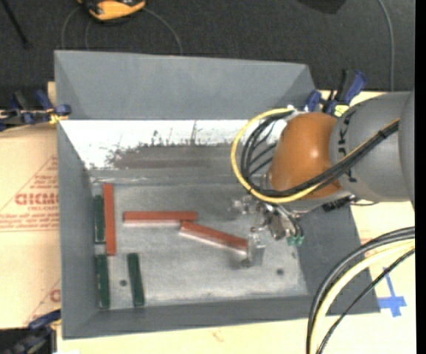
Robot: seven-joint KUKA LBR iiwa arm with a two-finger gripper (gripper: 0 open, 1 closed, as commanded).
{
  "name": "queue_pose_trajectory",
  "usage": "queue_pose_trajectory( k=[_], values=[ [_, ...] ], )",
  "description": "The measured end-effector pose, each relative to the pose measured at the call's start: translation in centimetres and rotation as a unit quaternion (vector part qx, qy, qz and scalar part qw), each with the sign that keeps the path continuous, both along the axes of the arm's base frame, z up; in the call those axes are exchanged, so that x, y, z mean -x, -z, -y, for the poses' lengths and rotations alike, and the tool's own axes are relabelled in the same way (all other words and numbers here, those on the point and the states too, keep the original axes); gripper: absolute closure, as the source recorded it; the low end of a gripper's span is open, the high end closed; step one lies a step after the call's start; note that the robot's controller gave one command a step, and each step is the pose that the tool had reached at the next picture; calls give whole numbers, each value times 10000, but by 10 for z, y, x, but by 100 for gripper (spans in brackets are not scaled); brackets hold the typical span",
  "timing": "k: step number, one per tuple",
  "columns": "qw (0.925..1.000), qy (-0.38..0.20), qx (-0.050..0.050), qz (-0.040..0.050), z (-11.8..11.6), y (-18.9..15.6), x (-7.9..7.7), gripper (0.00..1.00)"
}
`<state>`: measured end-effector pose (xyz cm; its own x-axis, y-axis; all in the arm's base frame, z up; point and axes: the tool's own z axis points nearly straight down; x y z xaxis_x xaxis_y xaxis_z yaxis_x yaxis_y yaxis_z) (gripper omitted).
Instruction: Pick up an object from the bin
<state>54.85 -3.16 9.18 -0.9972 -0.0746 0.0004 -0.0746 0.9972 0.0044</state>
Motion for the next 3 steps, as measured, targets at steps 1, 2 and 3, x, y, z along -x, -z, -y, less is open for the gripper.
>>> queue_pose_trajectory(
  k=[1, 2, 3],
  values=[
    [9884, 1520, 21, 48, 3, 19, 20, 100],
    [9886, 1508, 27, 26, 3, 21, 21, 0],
    [9888, 1492, 27, 30, 3, 21, 21, 100]
  ],
)
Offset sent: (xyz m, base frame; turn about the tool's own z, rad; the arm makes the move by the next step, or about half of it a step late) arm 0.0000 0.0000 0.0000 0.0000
